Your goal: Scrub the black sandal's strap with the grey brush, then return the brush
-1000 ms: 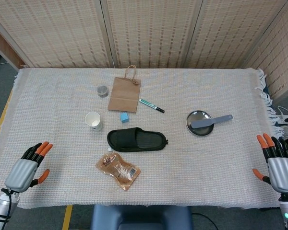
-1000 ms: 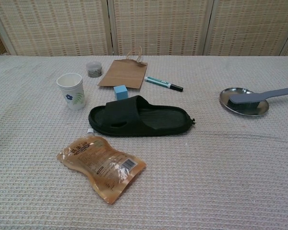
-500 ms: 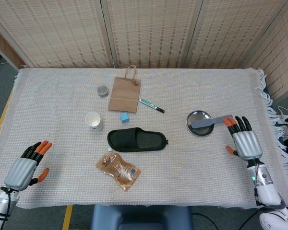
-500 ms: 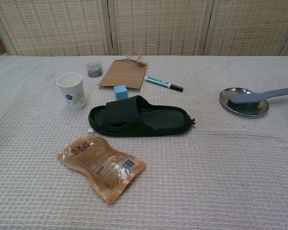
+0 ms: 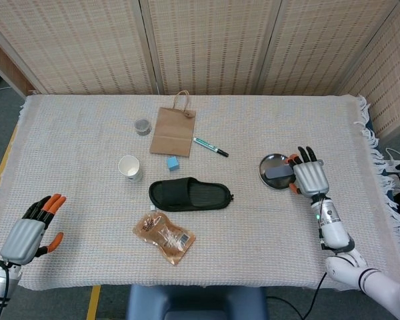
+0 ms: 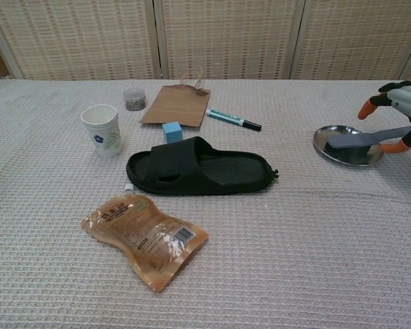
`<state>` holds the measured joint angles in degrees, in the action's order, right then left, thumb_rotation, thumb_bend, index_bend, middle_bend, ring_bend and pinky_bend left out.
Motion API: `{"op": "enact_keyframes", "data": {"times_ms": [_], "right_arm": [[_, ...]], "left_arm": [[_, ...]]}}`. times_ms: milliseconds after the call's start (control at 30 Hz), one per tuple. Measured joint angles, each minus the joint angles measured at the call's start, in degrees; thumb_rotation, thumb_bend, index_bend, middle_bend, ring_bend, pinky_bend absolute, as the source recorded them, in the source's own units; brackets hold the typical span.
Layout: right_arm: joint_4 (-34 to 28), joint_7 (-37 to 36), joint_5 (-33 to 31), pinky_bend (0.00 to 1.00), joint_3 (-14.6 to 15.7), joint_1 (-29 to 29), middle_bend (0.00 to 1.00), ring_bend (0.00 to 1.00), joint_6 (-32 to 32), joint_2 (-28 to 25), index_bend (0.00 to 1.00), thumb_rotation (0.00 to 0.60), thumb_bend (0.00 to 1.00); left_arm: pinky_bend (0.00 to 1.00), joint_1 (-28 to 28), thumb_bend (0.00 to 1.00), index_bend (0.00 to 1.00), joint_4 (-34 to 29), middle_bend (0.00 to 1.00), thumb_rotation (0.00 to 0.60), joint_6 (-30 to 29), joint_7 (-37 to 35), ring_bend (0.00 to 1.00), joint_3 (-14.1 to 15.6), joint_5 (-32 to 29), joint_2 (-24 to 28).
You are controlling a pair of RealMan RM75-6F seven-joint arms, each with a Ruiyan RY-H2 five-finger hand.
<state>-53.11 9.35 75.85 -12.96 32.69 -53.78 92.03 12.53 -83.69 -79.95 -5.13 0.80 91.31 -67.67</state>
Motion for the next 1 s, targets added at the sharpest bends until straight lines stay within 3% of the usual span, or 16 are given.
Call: {"op": "enact_keyframes", "data": {"times_ms": [367, 1000], "right_arm": [[7.4, -1.1, -2.7, 0.00, -0.7, 5.2, 0.26, 0.03, 5.5, 4.9, 0.34, 0.600, 0.21], [11.0, 1.1, -6.2, 0.00, 0.2, 6.6, 0.29, 0.06, 9.2, 6.4, 0.41, 0.600, 0.22]], "left_arm": [[0.13, 0.4, 0.41, 0.00, 0.1, 0.00, 0.600, 1.4, 0.0, 0.00, -0.3, -1.3, -0.1], [0.13, 0.5, 0.41, 0.00, 0.6, 0.00, 0.600, 1.9, -0.2, 0.00, -0.3, -1.7, -0.1]]}}
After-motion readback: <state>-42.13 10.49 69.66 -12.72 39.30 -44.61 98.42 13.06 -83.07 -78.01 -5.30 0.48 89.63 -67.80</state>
